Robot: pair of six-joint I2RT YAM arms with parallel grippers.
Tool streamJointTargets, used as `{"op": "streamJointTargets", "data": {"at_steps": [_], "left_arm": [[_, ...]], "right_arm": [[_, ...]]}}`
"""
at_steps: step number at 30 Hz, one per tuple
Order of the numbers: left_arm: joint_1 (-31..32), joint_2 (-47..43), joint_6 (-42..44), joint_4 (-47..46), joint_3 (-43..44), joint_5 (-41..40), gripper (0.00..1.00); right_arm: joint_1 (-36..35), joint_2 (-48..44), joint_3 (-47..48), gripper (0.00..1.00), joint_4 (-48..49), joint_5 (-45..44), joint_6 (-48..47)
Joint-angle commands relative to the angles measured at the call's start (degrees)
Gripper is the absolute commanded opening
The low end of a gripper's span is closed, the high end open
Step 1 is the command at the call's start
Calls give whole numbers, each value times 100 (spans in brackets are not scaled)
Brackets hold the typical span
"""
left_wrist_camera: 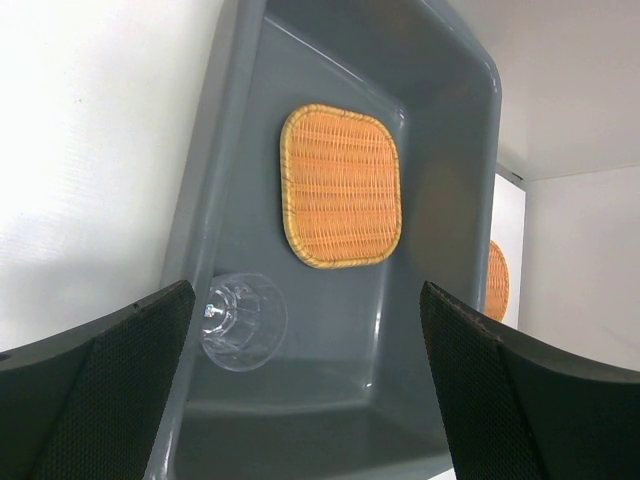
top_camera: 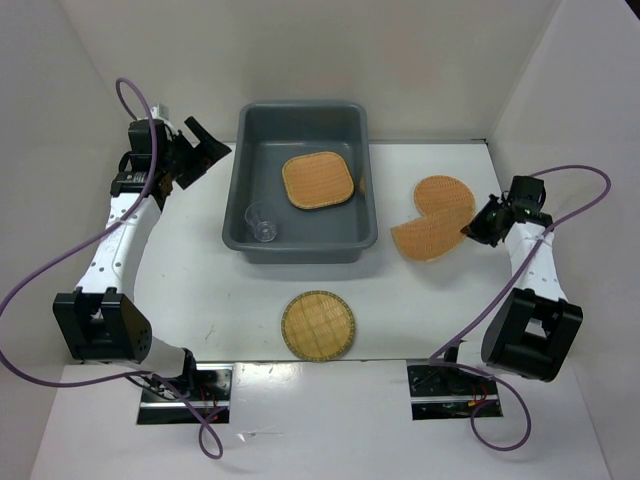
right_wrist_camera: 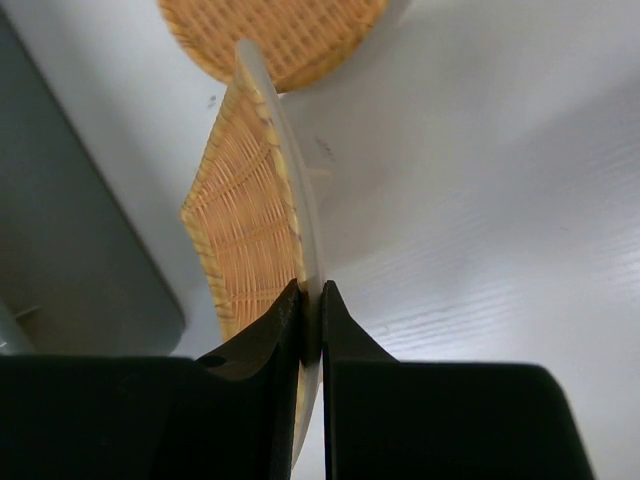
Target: Place the mixed dishes into the plastic bin
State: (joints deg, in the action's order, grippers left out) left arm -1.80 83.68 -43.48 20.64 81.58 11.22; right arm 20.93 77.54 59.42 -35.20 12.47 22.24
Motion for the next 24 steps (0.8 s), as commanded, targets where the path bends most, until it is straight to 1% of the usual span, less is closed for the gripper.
{"op": "streamJointTargets", "data": {"at_steps": [1, 6, 10, 12, 14, 16, 18, 19, 20, 22, 24], "left_arm": [[-31, -168, 121, -157, -28, 20, 100], [-31, -168, 121, -157, -90, 20, 100], [-31, -220, 121, -157, -90, 20, 100], [-31, -220, 121, -157, -90, 20, 100], [-31, -220, 121, -157, -142, 20, 100], [-31, -220, 121, -157, -142, 20, 100], [-31, -273, 121, -157, -195, 20, 100], [-31, -325, 121, -157, -265, 20, 100], [-31, -387, 121, -157, -344, -32, 100], [-31, -457, 174, -157, -440, -102, 100], [-31, -519, 174, -219, -616, -103, 100]], "right_arm": [[34, -230, 403, 0, 312, 782, -9], [34, -336, 729, 0, 382, 906, 52], [34, -336, 1141, 0, 269, 407, 52], [34, -222, 1510, 0, 215, 126, -9], [34, -152, 1895, 0, 215, 124, -9], [34, -11, 2213, 0, 303, 369, 43], [34, 129, 2723, 0, 513, 711, 114], [34, 313, 2890, 0, 575, 1192, 192], [34, 393, 3091, 0, 689, 1457, 376], [34, 638, 3155, 0, 1048, 2229, 587], [-297, 788, 3216, 0, 1278, 2522, 764]]}}
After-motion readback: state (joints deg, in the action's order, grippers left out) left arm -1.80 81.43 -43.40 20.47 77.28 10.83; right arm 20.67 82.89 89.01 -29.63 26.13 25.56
